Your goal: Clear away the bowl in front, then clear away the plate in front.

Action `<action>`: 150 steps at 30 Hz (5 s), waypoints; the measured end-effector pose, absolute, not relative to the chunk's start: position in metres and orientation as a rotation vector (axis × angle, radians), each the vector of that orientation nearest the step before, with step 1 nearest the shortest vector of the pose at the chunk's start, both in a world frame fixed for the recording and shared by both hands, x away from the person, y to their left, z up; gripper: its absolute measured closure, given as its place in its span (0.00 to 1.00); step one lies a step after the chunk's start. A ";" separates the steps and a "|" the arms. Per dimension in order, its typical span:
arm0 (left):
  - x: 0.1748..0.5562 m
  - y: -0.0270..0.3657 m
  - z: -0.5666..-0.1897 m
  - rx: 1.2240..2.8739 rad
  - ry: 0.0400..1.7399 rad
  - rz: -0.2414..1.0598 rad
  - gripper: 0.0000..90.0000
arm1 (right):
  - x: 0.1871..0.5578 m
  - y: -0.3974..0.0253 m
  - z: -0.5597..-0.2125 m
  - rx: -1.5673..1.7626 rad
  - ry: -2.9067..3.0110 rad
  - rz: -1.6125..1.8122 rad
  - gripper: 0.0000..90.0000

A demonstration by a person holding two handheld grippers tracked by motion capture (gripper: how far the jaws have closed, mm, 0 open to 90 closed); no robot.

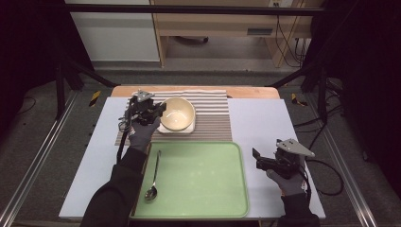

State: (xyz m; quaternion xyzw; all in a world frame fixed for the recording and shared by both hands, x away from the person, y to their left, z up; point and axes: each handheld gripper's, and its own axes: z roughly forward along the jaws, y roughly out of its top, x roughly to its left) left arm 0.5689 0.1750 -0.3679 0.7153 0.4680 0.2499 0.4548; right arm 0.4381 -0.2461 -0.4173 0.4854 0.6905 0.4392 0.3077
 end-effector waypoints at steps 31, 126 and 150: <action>0.503 0.158 -0.402 1.884 1.027 0.504 0.91 | 0.437 -0.244 -0.417 1.274 1.829 1.154 0.06; 0.559 0.210 -0.400 1.840 1.093 0.587 0.42 | 0.440 -0.242 -0.420 1.294 1.831 1.152 0.06; 0.612 0.207 -0.419 1.879 1.163 0.597 0.44 | 0.440 -0.244 -0.421 1.293 1.837 1.161 0.06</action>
